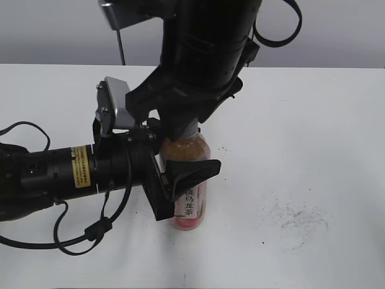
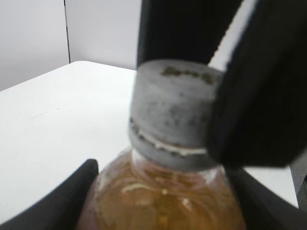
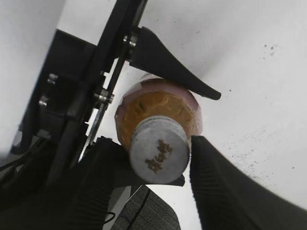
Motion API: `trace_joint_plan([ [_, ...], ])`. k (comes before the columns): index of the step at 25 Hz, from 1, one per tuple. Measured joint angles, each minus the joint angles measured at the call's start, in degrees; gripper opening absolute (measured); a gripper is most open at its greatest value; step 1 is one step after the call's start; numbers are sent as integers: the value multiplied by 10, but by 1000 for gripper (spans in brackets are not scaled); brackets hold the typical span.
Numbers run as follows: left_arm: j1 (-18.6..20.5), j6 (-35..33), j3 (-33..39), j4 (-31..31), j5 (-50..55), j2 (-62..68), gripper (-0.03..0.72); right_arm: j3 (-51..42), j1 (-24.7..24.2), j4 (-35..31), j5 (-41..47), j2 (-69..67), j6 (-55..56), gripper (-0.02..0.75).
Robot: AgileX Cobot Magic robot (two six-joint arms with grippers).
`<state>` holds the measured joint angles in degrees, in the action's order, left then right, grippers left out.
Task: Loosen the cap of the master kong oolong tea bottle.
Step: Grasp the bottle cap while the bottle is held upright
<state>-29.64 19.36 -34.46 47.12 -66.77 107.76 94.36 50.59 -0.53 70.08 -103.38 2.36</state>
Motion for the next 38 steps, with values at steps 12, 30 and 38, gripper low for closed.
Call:
trace_joint_plan([
  [12, 0, -1, 0, 3, 0, 0, 448, -1, -1, 11, 0, 1, -415, 268],
  [30, 0, -7, 0, 10, -2, 0, 448, -1, -2, -1, -5, 4, -1382, 271],
  [38, 0, -3, 0, 5, -2, 0, 448, -1, -1, 2, -4, 2, -747, 610],
])
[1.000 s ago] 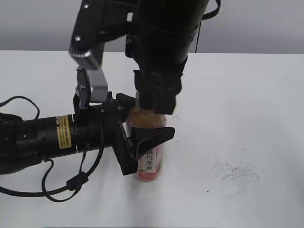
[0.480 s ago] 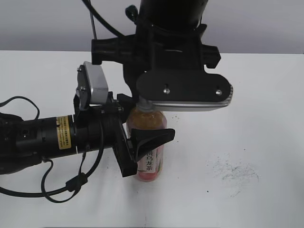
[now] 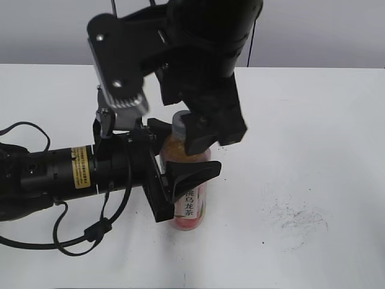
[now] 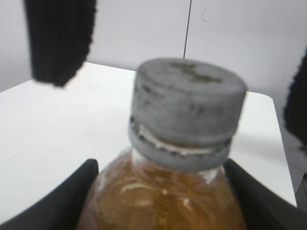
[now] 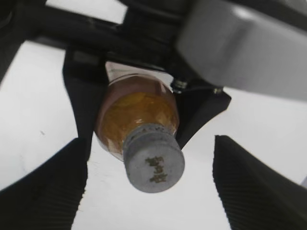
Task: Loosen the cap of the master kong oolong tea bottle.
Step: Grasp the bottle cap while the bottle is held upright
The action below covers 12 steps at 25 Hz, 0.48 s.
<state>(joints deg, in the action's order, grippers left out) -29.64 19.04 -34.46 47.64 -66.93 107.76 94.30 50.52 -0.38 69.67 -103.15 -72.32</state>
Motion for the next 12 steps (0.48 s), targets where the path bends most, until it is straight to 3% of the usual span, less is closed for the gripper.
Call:
trace_joint_plan([
  [7, 0, 0, 0, -1, 0, 0, 448, 0, 0, 4, 1, 0, 592, 519],
  [10, 0, 0, 0, -1, 0, 0, 448, 0, 0, 13, 1, 0, 723, 506],
  [12, 0, 0, 0, -1, 0, 0, 448, 0, 0, 14, 1, 0, 746, 474],
])
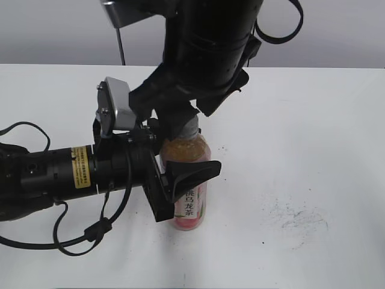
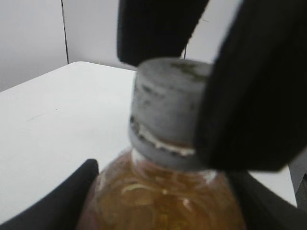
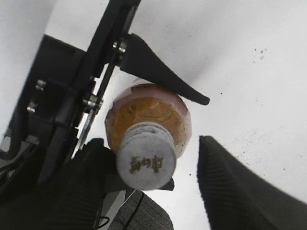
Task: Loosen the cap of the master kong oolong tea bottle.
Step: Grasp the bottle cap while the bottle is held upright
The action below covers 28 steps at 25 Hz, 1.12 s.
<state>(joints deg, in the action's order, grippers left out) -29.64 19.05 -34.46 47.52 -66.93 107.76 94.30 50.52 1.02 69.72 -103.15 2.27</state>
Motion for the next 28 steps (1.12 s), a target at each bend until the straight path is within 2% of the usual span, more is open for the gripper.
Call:
trace_joint_plan([
  [2, 0, 0, 0, 0, 0, 0, 448, 0, 0, 0, 1, 0, 7, 411],
  [5, 0, 1, 0, -1, 0, 0, 448, 0, 0, -2, 1, 0, -11, 272],
  [9, 0, 1, 0, -1, 0, 0, 448, 0, 0, -4, 1, 0, -135, 265],
  [13, 0, 0, 0, 2, 0, 0, 448, 0, 0, -6, 1, 0, -405, 265],
  [21, 0, -3, 0, 4, 0, 0, 448, 0, 0, -17, 1, 0, -1094, 265],
  [23, 0, -4, 0, 6, 0, 0, 448, 0, 0, -18, 1, 1, -1238, 265],
  [25, 0, -4, 0, 6, 0, 0, 448, 0, 0, -20, 1, 1, -1342, 265],
  [28, 0, -4, 0, 6, 0, 0, 448, 0, 0, -20, 1, 1, -1353, 265],
])
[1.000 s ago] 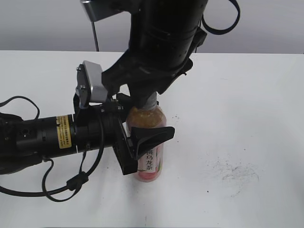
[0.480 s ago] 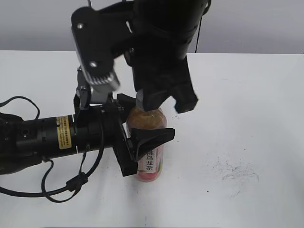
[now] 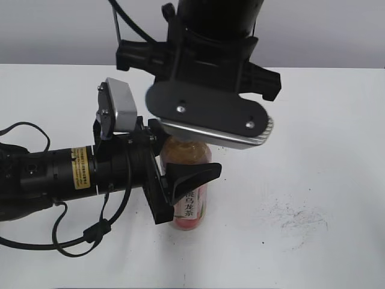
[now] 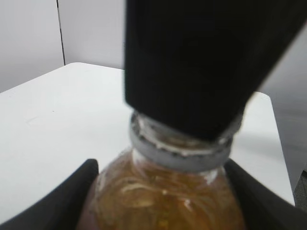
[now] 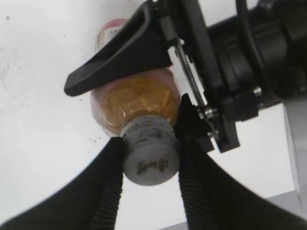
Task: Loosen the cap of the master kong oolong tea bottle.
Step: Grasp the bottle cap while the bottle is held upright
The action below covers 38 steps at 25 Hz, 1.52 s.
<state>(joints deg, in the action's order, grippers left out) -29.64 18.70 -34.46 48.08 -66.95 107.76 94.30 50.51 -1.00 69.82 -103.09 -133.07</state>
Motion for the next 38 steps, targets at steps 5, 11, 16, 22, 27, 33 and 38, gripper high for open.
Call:
trace_joint_plan([
  [5, 0, 3, 0, -5, 1, 0, 448, 0, 1, 0, 0, 0, 364, 491],
  [11, 0, 4, 0, -6, 1, 0, 448, 0, 1, 6, 0, 0, 875, 613],
  [16, 0, 4, 0, -6, 1, 0, 448, 0, 1, 36, 0, -1, 1230, 522],
  [22, 0, 4, 0, -6, 1, 0, 448, 0, 1, 42, 0, -1, 1305, 473],
  [27, 0, 6, 0, -9, 2, 0, 448, 0, 2, 32, 0, -1, 1237, 264],
  [33, 0, 5, 0, -7, 2, 0, 448, 0, 2, 29, 0, -1, 893, 264],
  [38, 0, 4, 0, -6, 2, 0, 448, 0, 2, 29, 0, -1, 496, 264],
])
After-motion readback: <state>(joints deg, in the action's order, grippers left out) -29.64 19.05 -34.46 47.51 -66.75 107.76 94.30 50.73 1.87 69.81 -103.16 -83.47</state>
